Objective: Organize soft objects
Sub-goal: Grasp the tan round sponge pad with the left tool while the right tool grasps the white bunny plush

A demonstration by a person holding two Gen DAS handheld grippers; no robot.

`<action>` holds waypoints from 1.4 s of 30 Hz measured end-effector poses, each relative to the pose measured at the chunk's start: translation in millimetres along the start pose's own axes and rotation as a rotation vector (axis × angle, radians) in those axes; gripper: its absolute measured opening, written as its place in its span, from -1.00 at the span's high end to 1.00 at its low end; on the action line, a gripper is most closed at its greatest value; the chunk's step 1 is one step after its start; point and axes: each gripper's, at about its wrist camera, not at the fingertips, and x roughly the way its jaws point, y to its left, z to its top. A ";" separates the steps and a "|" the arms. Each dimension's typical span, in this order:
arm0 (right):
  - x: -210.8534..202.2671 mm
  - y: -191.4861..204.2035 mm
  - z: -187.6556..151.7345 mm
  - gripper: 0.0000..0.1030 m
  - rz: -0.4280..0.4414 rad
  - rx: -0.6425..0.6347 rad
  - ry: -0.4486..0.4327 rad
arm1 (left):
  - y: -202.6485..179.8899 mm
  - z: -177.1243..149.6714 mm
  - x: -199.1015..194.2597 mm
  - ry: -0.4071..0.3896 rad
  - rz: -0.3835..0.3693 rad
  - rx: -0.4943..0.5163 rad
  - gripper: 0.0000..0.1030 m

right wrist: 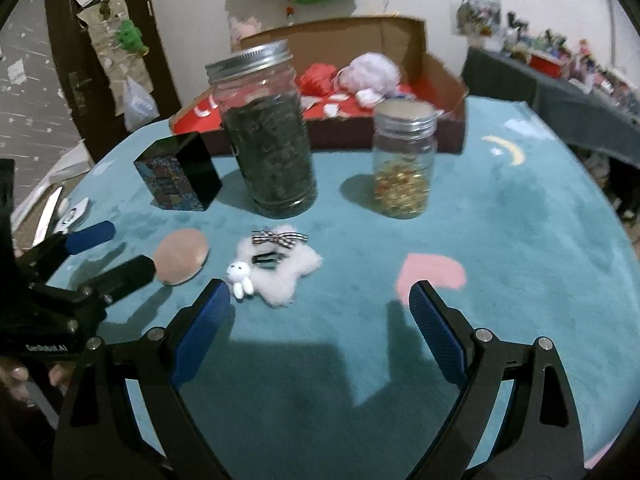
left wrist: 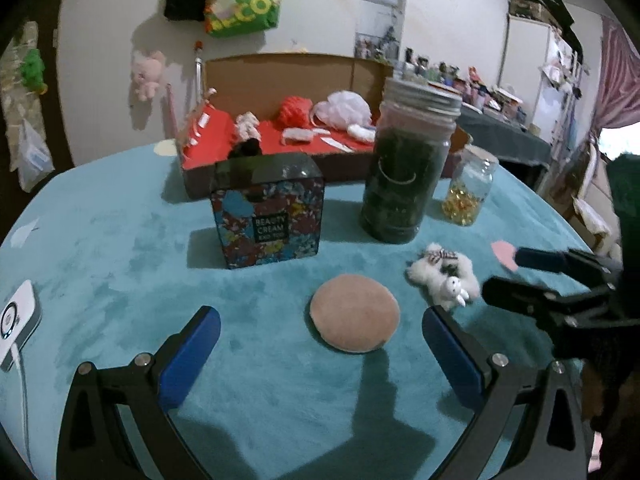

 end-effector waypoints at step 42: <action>31.4 22.8 21.2 0.24 0.116 -0.242 0.108 | -17.3 23.5 23.5 0.082 -0.189 0.193 0.09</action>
